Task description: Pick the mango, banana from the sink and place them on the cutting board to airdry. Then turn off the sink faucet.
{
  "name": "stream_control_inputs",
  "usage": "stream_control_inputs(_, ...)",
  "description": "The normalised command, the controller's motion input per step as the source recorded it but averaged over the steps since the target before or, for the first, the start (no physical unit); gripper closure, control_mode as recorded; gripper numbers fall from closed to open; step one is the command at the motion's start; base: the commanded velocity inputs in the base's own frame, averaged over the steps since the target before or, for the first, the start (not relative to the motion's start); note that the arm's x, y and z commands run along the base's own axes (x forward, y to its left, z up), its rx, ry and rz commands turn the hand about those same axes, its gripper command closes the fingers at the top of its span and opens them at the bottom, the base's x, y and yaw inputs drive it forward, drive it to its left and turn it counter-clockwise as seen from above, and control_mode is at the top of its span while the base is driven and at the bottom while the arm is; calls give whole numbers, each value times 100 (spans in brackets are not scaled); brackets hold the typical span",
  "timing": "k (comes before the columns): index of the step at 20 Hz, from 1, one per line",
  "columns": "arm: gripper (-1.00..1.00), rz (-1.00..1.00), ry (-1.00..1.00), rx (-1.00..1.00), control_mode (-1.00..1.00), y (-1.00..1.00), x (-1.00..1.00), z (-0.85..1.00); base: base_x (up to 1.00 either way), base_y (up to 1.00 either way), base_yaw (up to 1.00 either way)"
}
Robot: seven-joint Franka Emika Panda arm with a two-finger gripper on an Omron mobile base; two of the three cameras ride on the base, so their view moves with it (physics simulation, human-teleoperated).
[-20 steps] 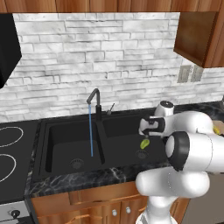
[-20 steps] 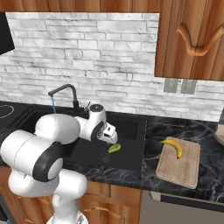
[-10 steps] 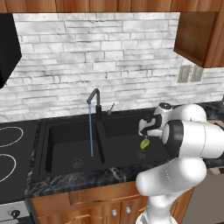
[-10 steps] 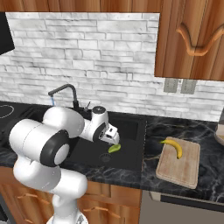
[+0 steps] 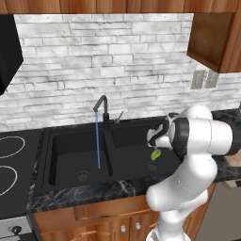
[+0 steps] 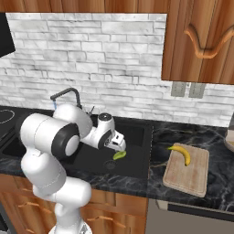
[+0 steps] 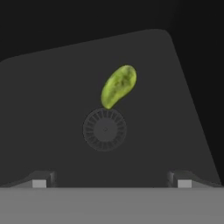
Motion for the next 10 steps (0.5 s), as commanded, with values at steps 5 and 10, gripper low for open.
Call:
stream_control_inputs(5, -100, 0, 0, 0, -100, -1, 17, -19, 0, 0, 0)
stream_control_inputs(10, -100, 0, 0, 0, -100, -4, 10, -15, 0, 0, 0)
